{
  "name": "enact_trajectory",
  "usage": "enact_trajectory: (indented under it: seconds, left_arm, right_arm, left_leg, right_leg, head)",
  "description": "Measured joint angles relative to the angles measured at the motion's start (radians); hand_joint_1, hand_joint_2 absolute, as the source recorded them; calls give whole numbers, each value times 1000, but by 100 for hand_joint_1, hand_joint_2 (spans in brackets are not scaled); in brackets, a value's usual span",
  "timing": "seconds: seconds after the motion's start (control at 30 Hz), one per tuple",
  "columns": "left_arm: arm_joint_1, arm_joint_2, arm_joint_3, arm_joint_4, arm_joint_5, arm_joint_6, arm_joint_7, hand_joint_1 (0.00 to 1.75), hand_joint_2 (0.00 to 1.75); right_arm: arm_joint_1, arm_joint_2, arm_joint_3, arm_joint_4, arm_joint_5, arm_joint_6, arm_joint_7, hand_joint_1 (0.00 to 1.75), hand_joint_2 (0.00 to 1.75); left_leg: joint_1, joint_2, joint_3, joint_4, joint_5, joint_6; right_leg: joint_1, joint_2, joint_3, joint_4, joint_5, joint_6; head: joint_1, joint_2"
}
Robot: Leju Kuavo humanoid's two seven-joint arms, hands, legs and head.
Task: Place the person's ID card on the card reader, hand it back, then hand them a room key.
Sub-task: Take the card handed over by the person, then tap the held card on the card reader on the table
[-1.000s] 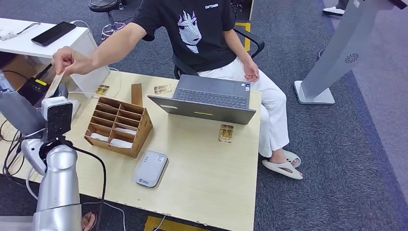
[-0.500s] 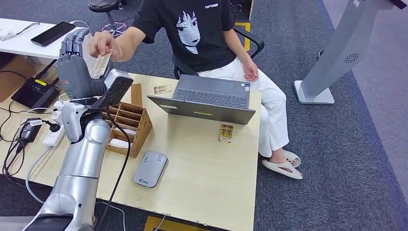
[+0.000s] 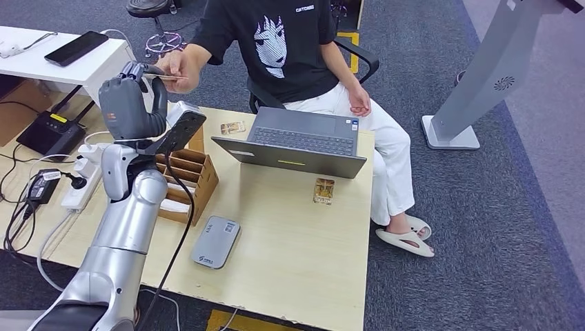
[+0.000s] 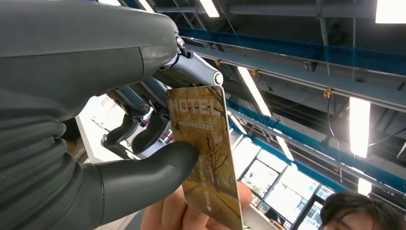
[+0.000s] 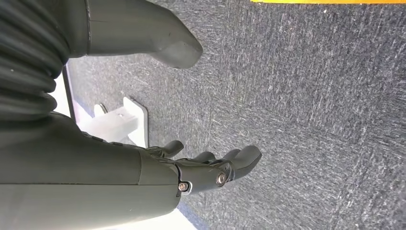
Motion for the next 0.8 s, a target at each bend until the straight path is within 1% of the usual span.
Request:
enact_trajectory:
  seconds: [0.13,0.27,0.37,0.5,0.63,0.8]
  left_arm:
    - [0,0,-1,4,43,-28,-2,175,175]
    - [18,-1,-21,-32,99,-110,-15,175,175]
    - [68,-2,-69,-146,119,-182,-4,175,175]
    - [138,7,-145,-306,118,-238,11,175,175]
    - [219,33,-219,-452,88,-263,31,175,175]
    - [306,68,-279,-558,24,-280,85,175,175]
  right_arm:
    - [0,0,1,0,5,2,-2,0,175]
    - [1,0,1,1,4,0,-4,0,175]
    - [3,0,0,3,-1,-5,-3,0,175]
    - [5,0,-3,4,-10,-8,-3,0,175]
    - [9,1,-13,5,-18,-11,-5,0,175]
    - [12,7,-31,7,-28,-21,-15,0,175]
  left_leg:
    - [0,0,0,0,0,0]
    - [0,0,0,0,0,0]
    - [0,0,-1,0,0,0]
    - [0,0,-2,0,0,1]
    - [0,-1,-2,0,0,1]
    - [0,0,-2,0,0,1]
  right_leg:
    - [0,0,0,0,0,0]
    - [0,0,0,0,0,0]
    - [0,0,0,0,0,0]
    - [0,0,-1,0,0,0]
    - [0,-1,-1,0,-1,1]
    - [0,-1,-1,0,-1,1]
  head:
    - [0,0]
    - [0,0]
    - [0,0]
    - [0,0]
    - [0,0]
    - [0,0]
